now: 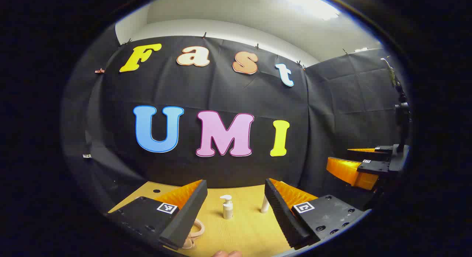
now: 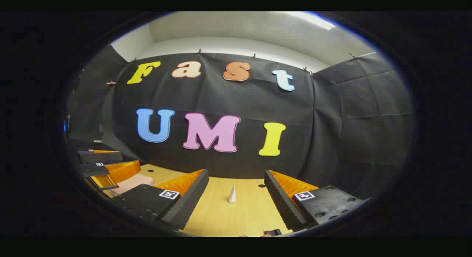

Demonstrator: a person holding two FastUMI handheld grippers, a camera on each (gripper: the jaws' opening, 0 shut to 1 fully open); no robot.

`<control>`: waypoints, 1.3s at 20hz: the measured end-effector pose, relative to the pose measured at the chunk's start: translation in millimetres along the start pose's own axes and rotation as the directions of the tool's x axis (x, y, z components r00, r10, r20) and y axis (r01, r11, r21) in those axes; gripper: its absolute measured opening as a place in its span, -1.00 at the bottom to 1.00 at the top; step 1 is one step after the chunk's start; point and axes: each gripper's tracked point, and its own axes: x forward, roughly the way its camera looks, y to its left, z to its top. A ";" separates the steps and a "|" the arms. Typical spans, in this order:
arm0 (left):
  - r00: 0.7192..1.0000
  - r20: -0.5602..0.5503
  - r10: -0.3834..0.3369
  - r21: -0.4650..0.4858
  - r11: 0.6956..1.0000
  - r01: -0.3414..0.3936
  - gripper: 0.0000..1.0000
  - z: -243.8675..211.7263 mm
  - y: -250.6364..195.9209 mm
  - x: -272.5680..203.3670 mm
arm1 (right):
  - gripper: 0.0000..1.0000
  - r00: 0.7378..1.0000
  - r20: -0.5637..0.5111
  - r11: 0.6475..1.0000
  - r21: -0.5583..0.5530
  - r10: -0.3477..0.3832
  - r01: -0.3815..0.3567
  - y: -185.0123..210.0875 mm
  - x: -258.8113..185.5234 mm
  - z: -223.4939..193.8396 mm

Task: First open the suitcase, pack the skin care products into it, and then close the suitcase.

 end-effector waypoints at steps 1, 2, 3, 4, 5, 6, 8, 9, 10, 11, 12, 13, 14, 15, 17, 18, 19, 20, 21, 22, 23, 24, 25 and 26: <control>1.000 -0.005 -0.006 0.001 1.000 0.006 0.96 1.9 -0.9 0.1 | 0.93 1.000 0.008 1.000 -0.016 -0.004 0.005 -1.8 -1.4 3.8; 1.000 0.003 -0.009 0.007 1.000 0.009 0.96 4.5 -0.4 -0.4 | 0.93 1.000 0.028 1.000 -0.029 -0.011 0.012 -4.0 -3.3 10.8; 1.000 0.016 -0.015 0.020 1.000 0.014 0.96 10.7 -0.5 0.7 | 0.93 0.999 0.052 0.999 -0.035 -0.014 0.016 -4.9 -5.5 16.5; 0.999 0.029 -0.021 0.034 0.999 0.020 0.96 12.1 -2.0 2.9 | 0.93 0.998 0.064 0.999 -0.035 -0.015 0.017 -3.9 -6.6 18.7; 0.999 0.034 -0.026 0.045 0.999 0.024 0.96 13.9 -3.6 4.8 | 0.92 0.998 0.062 0.999 -0.035 -0.013 0.016 -2.7 -7.7 17.7; 0.999 0.029 -0.033 0.042 0.999 0.032 0.96 11.0 -5.0 8.3 | 0.93 0.998 0.054 0.999 -0.035 -0.012 0.014 -1.8 -8.9 15.5; 0.998 0.012 -0.055 0.009 0.998 0.055 0.96 6.4 -12.8 11.0 | 0.93 0.999 0.045 0.999 -0.035 -0.015 0.017 -3.7 -8.5 15.2; 0.998 0.006 -0.060 0.000 0.998 0.060 0.96 6.6 -14.6 11.8 | 0.90 0.999 0.048 0.999 -0.035 -0.017 0.018 -3.9 -8.4 15.9; 0.998 0.010 -0.066 0.003 0.998 0.066 0.96 7.9 -15.2 12.5 | 0.93 0.999 0.048 0.999 -0.036 -0.019 0.021 -4.1 -7.5 16.4; 0.997 0.010 -0.074 0.012 0.997 0.074 0.96 7.7 -17.5 13.0 | 0.92 0.999 0.047 0.999 -0.038 -0.019 0.021 -4.0 -6.3 15.6; 0.996 0.009 -0.086 0.025 0.996 0.086 0.96 4.6 -20.8 12.8 | 0.89 0.999 0.048 0.999 -0.043 -0.019 0.021 -2.3 -5.5 16.1; 0.996 0.010 -0.094 0.036 0.995 0.094 0.96 3.7 -22.7 12.6 | 0.92 0.999 0.048 0.998 -0.053 -0.019 0.021 -1.3 -4.0 15.0; 0.995 0.008 -0.102 0.044 0.994 0.102 0.96 2.7 -22.9 12.4 | 0.92 0.999 0.048 0.998 -0.064 -0.016 0.019 -0.2 -2.1 13.3; 0.994 0.005 -0.107 0.047 0.993 0.107 0.96 2.0 -23.6 13.1 | 0.92 0.999 0.046 0.998 -0.067 -0.011 0.014 2.1 0.0 11.5; 0.994 0.004 -0.110 0.041 0.993 0.110 0.96 0.3 -23.6 14.3 | 0.92 0.999 0.041 0.998 -0.058 -0.001 0.003 6.9 3.0 10.4; 0.994 0.000 -0.105 0.038 0.994 0.105 0.96 -1.1 -21.4 16.0 | 0.92 0.999 0.037 0.999 -0.053 0.002 0.000 7.4 5.0 8.6; 0.995 -0.004 -0.098 0.035 0.995 0.099 0.96 -2.4 -18.4 17.5 | 0.93 0.999 0.034 0.999 -0.049 0.003 -0.001 7.7 6.9 7.5; 0.996 -0.010 -0.092 0.031 0.995 0.092 0.96 -5.8 -16.4 18.2 | 0.93 0.999 0.033 0.999 -0.045 0.002 -0.001 7.4 8.6 7.4; 0.996 -0.015 -0.086 0.031 0.996 0.087 0.96 -7.4 -14.0 18.9 | 0.93 0.999 0.033 0.999 -0.041 0.001 0.000 7.1 9.2 8.0; 0.997 -0.019 -0.078 0.034 0.996 0.079 0.96 -9.4 -10.5 20.2 | 0.93 0.999 0.035 0.999 -0.039 0.001 0.001 7.4 10.7 8.1; 0.997 -0.022 -0.072 0.039 0.997 0.072 0.96 -10.3 -7.5 21.0 | 0.92 0.999 0.035 0.999 -0.039 0.000 0.002 7.2 12.6 7.2; 0.997 -0.022 -0.069 0.042 0.997 0.070 0.96 -14.4 -5.5 21.9 | 0.92 1.000 0.032 0.999 -0.041 0.000 0.001 7.2 14.6 4.6; 0.998 -0.024 -0.063 0.043 0.997 0.064 0.96 -17.7 -2.8 23.0 | 0.93 1.000 0.025 0.999 -0.043 0.002 -0.001 7.8 16.5 3.0; 0.998 -0.040 -0.055 0.044 0.997 0.057 0.96 -24.5 1.1 24.4 | 0.92 1.000 0.018 0.999 -0.043 0.006 -0.005 8.8 17.8 0.4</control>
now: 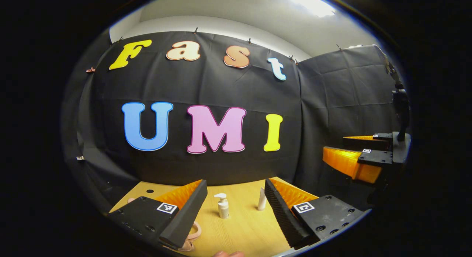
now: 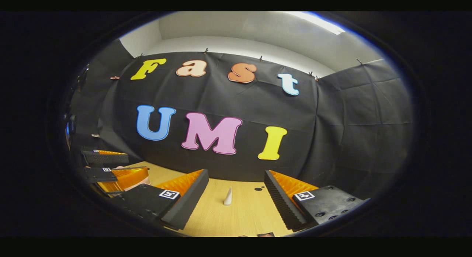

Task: First open the suitcase, pack the skin care products into it, and then close the suitcase.

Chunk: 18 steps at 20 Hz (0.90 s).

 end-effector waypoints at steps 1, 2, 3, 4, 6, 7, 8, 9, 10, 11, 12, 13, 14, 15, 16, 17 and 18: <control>1.000 -0.025 0.011 -0.007 1.000 -0.012 0.96 -8.0 4.5 0.4 | 0.93 1.000 -0.002 1.000 0.002 0.003 -0.003 1.5 1.6 -1.7; 0.998 -0.064 0.017 -0.032 0.999 -0.019 0.96 -20.0 7.6 0.8 | 0.93 1.000 -0.002 1.000 0.004 0.006 -0.006 2.6 4.5 -2.3; 0.995 -0.100 0.012 -0.073 0.997 -0.019 0.96 -28.7 9.3 1.5 | 0.93 1.000 0.000 1.000 0.004 0.007 -0.007 3.2 6.4 -3.4; 0.992 -0.125 0.019 -0.107 0.994 -0.032 0.96 -37.3 13.5 0.7 | 0.93 1.000 0.002 1.000 0.004 0.010 -0.010 5.4 9.0 -5.6; 0.985 -0.160 0.056 -0.116 0.990 -0.075 0.97 -51.0 31.3 4.8 | 0.92 1.000 -0.006 1.000 0.009 0.017 -0.017 11.3 17.5 -14.5; 0.979 -0.188 0.080 -0.102 0.990 -0.101 0.97 -62.0 41.2 8.5 | 0.93 1.000 -0.011 1.000 0.020 0.024 -0.024 14.8 21.9 -18.0; 0.973 -0.213 0.090 -0.097 0.989 -0.112 0.97 -75.7 47.9 11.7 | 0.93 0.999 -0.013 0.999 0.036 0.035 -0.034 19.0 25.9 -19.1; 0.966 -0.242 0.089 -0.105 0.988 -0.117 0.97 -89.3 52.1 16.5 | 0.94 0.999 -0.011 0.997 0.053 0.050 -0.049 23.6 30.7 -19.6; 0.958 -0.275 0.078 -0.118 0.986 -0.115 0.96 -106.2 53.5 21.5 | 0.93 0.997 -0.008 0.996 0.063 0.072 -0.071 28.5 34.8 -20.1; 0.949 -0.307 0.071 -0.120 0.986 -0.113 0.93 -122.9 56.4 28.9 | 0.93 0.995 -0.005 0.994 0.055 0.095 -0.094 31.8 38.7 -21.8; 0.933 -0.349 0.088 -0.104 0.986 -0.132 0.92 -140.5 61.6 32.2 | 0.93 0.993 -0.012 0.993 0.033 0.115 -0.115 31.1 44.4 -27.6; 0.913 -0.392 0.112 -0.077 0.985 -0.154 0.92 -157.7 69.1 37.3 | 0.93 0.991 -0.015 0.991 0.018 0.134 -0.134 29.3 47.9 -32.3; 0.896 -0.424 0.130 -0.056 0.984 -0.170 0.93 -175.7 74.7 43.9 | 0.93 0.988 -0.007 0.988 0.013 0.156 -0.156 28.5 51.7 -33.5; 0.873 -0.468 0.139 -0.047 0.982 -0.182 0.93 -192.0 77.2 51.2 | 0.94 0.982 -0.001 0.982 0.017 0.187 -0.187 29.6 56.2 -36.1; 0.850 -0.507 0.139 -0.066 0.978 -0.199 0.92 -206.1 76.5 59.5 | 0.92 0.975 -0.004 0.975 0.023 0.220 -0.220 32.1 61.6 -42.8; 0.823 -0.552 0.136 -0.095 0.970 -0.223 0.92 -218.0 73.5 66.2 | 0.92 0.972 -0.015 0.971 0.030 0.236 -0.235 30.6 68.2 -51.7; 0.800 -0.584 0.138 -0.113 0.962 -0.249 0.93 -229.0 75.5 68.8 | 0.92 0.968 -0.032 0.968 0.039 0.248 -0.247 27.7 74.7 -59.9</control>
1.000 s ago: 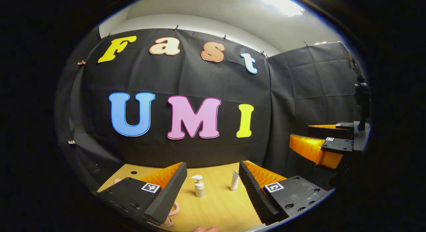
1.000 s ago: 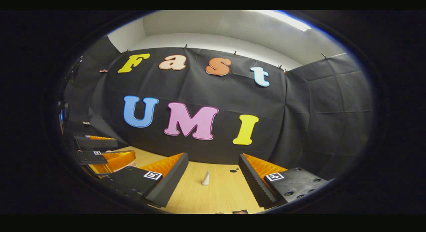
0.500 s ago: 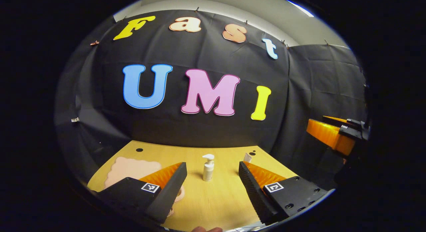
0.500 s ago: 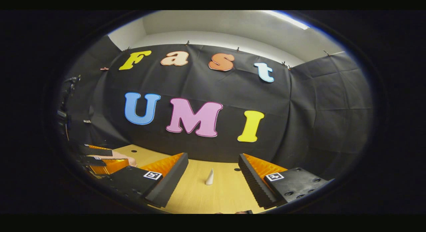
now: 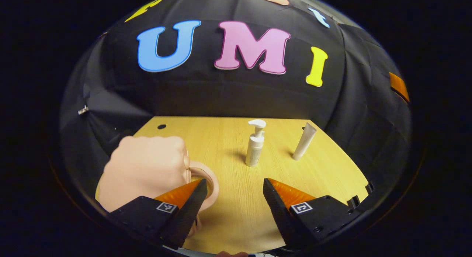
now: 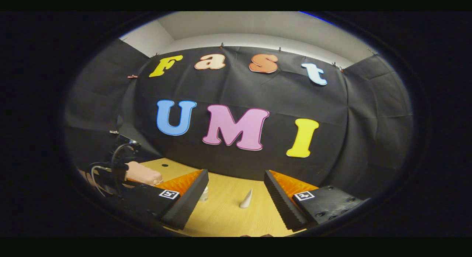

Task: First open the suitcase, pack the skin care products into it, and then close the suitcase.

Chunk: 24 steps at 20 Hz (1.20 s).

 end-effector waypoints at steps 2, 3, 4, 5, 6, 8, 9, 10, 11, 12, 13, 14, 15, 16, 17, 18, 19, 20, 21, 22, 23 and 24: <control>0.998 -0.037 0.059 0.003 0.998 -0.059 0.94 -3.5 9.0 21.9 | 0.93 1.000 -0.023 0.999 0.029 0.015 -0.014 -9.3 8.7 -11.1; 0.994 -0.052 0.098 0.028 0.995 -0.097 0.93 -5.5 17.7 33.3 | 0.93 1.000 -0.022 0.999 0.048 0.013 -0.012 -16.2 12.6 -13.4; 0.989 -0.070 0.132 0.054 0.990 -0.129 0.93 -6.7 25.5 42.5 | 0.93 1.000 -0.025 0.998 0.066 0.014 -0.012 -22.0 17.1 -16.2; 0.984 -0.086 0.155 0.071 0.986 -0.149 0.93 -9.4 29.3 51.6 | 0.93 0.999 -0.036 0.997 0.079 0.017 -0.014 -26.6 20.4 -22.1; 0.980 -0.103 0.173 0.074 0.983 -0.166 0.94 -12.2 33.7 60.1 | 0.93 0.999 -0.046 0.996 0.084 0.015 -0.011 -33.2 23.5 -27.9; 0.967 -0.144 0.211 0.061 0.977 -0.204 0.93 -23.7 43.5 72.2 | 0.93 0.998 -0.065 0.996 0.088 0.007 -0.002 -46.1 28.8 -36.8; 0.964 -0.126 0.235 0.089 0.970 -0.225 0.91 -20.8 47.2 80.5 | 0.92 0.998 -0.067 0.996 0.091 0.002 0.004 -52.1 30.5 -39.4; 0.965 -0.112 0.237 0.121 0.967 -0.224 0.92 -16.4 49.7 85.8 | 0.96 0.997 -0.072 0.995 0.095 -0.001 0.008 -57.2 32.8 -41.8; 0.965 -0.123 0.233 0.142 0.966 -0.215 0.89 -18.8 48.8 91.7 | 0.93 0.997 -0.082 0.995 0.100 -0.002 0.011 -60.7 34.7 -46.1; 0.961 -0.147 0.233 0.156 0.965 -0.210 0.90 -23.8 48.1 93.9 | 0.93 0.996 -0.091 0.994 0.106 -0.003 0.013 -64.5 36.9 -50.0; 0.958 -0.168 0.234 0.169 0.964 -0.206 0.81 -28.5 47.4 96.3 | 0.96 0.995 -0.097 0.993 0.114 -0.003 0.014 -67.2 39.0 -52.2; 0.954 -0.193 0.228 0.167 0.966 -0.197 0.76 -34.4 47.4 99.8 | 0.96 0.995 -0.103 0.993 0.122 0.000 0.012 -68.7 41.1 -55.0; 0.952 -0.222 0.209 0.152 0.972 -0.178 0.65 -41.6 44.1 103.9 | 0.93 0.994 -0.109 0.992 0.126 0.004 0.010 -69.5 43.0 -56.7; 0.947 -0.254 0.197 0.138 0.976 -0.166 0.56 -49.4 41.6 104.4 | 0.93 0.994 -0.110 0.992 0.127 0.007 0.007 -71.0 43.2 -57.7; 0.934 -0.265 0.237 0.165 0.966 -0.198 0.23 -51.7 51.0 102.0 | 0.93 0.994 -0.111 0.992 0.128 0.008 0.006 -72.7 44.5 -57.9; 0.933 -0.272 0.234 0.175 0.966 -0.191 -0.12 -48.9 58.1 96.1 | 0.93 0.994 -0.111 0.992 0.128 0.012 0.002 -72.2 46.1 -58.4; 0.937 -0.272 0.221 0.176 0.968 -0.177 -0.62 -48.4 57.0 99.9 | 0.93 0.994 -0.112 0.992 0.128 0.016 -0.002 -72.8 46.4 -59.2; 0.941 -0.261 0.216 0.190 0.967 -0.169 -0.64 -45.6 54.1 101.7 | 0.93 0.993 -0.114 0.992 0.125 0.020 -0.005 -73.1 46.9 -61.0; 0.943 -0.251 0.221 0.217 0.962 -0.167 -0.68 -40.3 52.8 98.5 | 0.93 0.993 -0.119 0.992 0.124 0.022 -0.008 -74.5 46.7 -63.4; 0.943 -0.236 0.234 0.244 0.954 -0.175 -0.69 -34.0 51.7 94.0 | 0.93 0.992 -0.122 0.992 0.126 0.025 -0.009 -74.9 46.5 -65.8; 0.943 -0.222 0.247 0.266 0.946 -0.185 -0.70 -25.8 49.9 89.7 | 0.93 0.992 -0.123 0.991 0.131 0.028 -0.012 -75.4 46.2 -67.5; 0.944 -0.210 0.254 0.269 0.943 -0.194 -0.70 -18.9 49.8 84.9 | 0.94 0.992 -0.123 0.990 0.137 0.031 -0.014 -75.7 45.6 -70.0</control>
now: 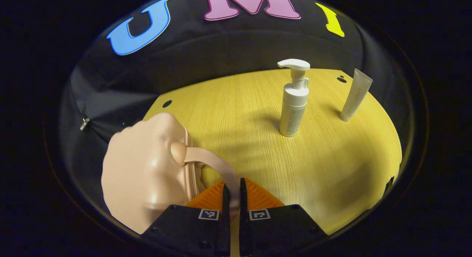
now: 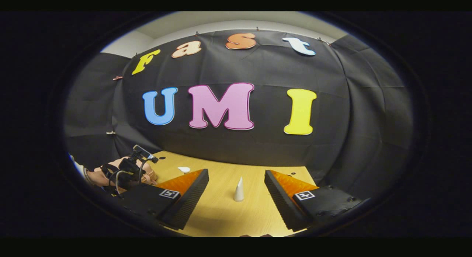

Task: First open the suitcase, pack the skin care products into it, and then close the suitcase.

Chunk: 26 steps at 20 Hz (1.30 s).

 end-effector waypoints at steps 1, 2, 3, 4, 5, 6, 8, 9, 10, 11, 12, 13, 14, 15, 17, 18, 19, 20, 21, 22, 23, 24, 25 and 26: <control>1.000 0.007 -0.001 -0.020 1.000 0.001 -0.70 6.7 3.0 -7.8 | 0.94 1.000 0.000 1.000 0.006 0.004 -0.004 -0.2 0.2 -1.9; 1.000 0.024 -0.012 -0.051 0.999 0.013 -0.71 11.6 4.2 -16.9 | 0.94 1.000 -0.002 1.000 0.010 0.007 -0.007 -0.6 1.4 -4.7; 0.999 0.042 -0.016 -0.077 0.997 0.019 -0.72 19.6 7.1 -28.0 | 0.97 1.000 -0.010 1.000 0.012 0.011 -0.011 -1.1 3.1 -8.4; 0.998 0.060 -0.009 -0.088 0.996 0.014 -0.72 28.6 17.0 -40.2 | 0.92 1.000 -0.020 1.000 0.016 0.017 -0.017 -1.5 5.3 -13.2; 0.997 0.080 0.005 -0.087 0.996 0.002 -0.72 37.0 27.9 -53.3 | 0.93 0.999 -0.026 1.000 0.022 0.022 -0.021 -1.0 7.5 -14.8; 0.994 0.104 0.023 -0.083 0.996 -0.014 -0.72 46.5 38.8 -64.9 | 0.93 0.999 -0.030 0.999 0.027 0.029 -0.029 -0.1 10.7 -16.5; 0.988 0.150 0.047 -0.091 0.995 -0.034 -0.72 64.1 63.9 -86.6 | 0.93 0.999 -0.025 0.999 0.020 0.042 -0.041 2.0 19.6 -16.5; 0.985 0.163 0.055 -0.112 0.993 -0.037 -0.72 70.8 78.0 -95.7 | 0.93 0.999 -0.024 0.999 0.011 0.044 -0.043 2.6 24.5 -16.1; 0.983 0.174 0.060 -0.140 0.989 -0.036 -0.72 75.1 91.4 -105.0 | 0.93 0.999 -0.027 0.999 0.005 0.043 -0.043 3.8 28.5 -17.7; 0.980 0.189 0.069 -0.163 0.986 -0.038 -0.72 81.5 106.9 -113.3 | 0.93 0.999 -0.027 0.999 0.007 0.040 -0.040 5.6 31.7 -15.5; 0.976 0.201 0.084 -0.171 0.984 -0.050 -0.72 85.7 126.6 -123.7 | 0.94 0.999 -0.011 0.999 0.016 0.039 -0.039 9.8 35.2 -7.8; 0.971 0.213 0.109 -0.172 0.982 -0.073 -0.72 88.6 146.7 -131.9 | 0.93 0.999 0.004 0.999 0.023 0.038 -0.038 15.0 37.4 -0.5; 0.964 0.227 0.135 -0.176 0.980 -0.096 -0.72 90.8 166.8 -139.7 | 0.94 0.999 0.017 0.999 0.023 0.037 -0.037 21.1 39.5 4.1; 0.957 0.242 0.159 -0.183 0.976 -0.116 -0.72 94.1 188.5 -146.5 | 0.93 0.999 0.026 0.999 0.014 0.035 -0.035 27.2 42.0 7.7; 0.942 0.269 0.202 -0.205 0.967 -0.149 -0.75 95.2 231.8 -156.8 | 0.93 0.999 0.032 1.000 -0.012 0.024 -0.023 39.9 46.2 11.7; 0.933 0.284 0.221 -0.209 0.964 -0.164 -0.75 94.6 254.3 -159.5 | 0.93 0.999 0.036 1.000 -0.022 0.013 -0.012 46.7 48.4 14.9; 0.926 0.293 0.236 -0.202 0.962 -0.181 -0.75 90.4 278.8 -161.9 | 0.93 1.000 0.030 1.000 -0.022 0.000 0.000 54.8 49.6 17.4; 0.918 0.299 0.261 -0.191 0.959 -0.211 -0.75 86.2 307.7 -163.3 | 0.93 1.000 0.024 1.000 -0.013 -0.014 0.014 64.2 50.3 18.0; 0.911 0.301 0.283 -0.181 0.955 -0.236 -0.75 80.0 334.9 -163.3 | 0.94 0.999 0.032 1.000 -0.008 -0.027 0.027 73.6 50.8 22.0; 0.900 0.315 0.300 -0.187 0.950 -0.251 -0.76 74.9 363.0 -162.6 | 0.93 0.999 0.037 0.999 -0.003 -0.038 0.038 85.3 52.0 27.0; 0.899 0.322 0.298 -0.204 0.949 -0.241 -0.76 67.7 386.4 -159.2 | 0.92 0.998 0.031 0.999 -0.001 -0.047 0.047 96.4 54.4 27.7; 0.899 0.316 0.304 -0.228 0.944 -0.238 -0.77 55.7 411.0 -153.0 | 0.94 0.998 0.020 0.998 -0.006 -0.058 0.058 106.3 55.0 27.1; 0.899 0.297 0.322 -0.251 0.935 -0.252 -0.77 36.9 440.5 -142.7 | 0.93 0.996 0.018 0.996 -0.013 -0.085 0.085 112.9 54.5 29.9; 0.893 0.291 0.344 -0.280 0.923 -0.265 -0.77 21.5 470.9 -133.0 | 0.93 0.992 0.040 0.993 -0.029 -0.117 0.118 116.5 54.2 38.6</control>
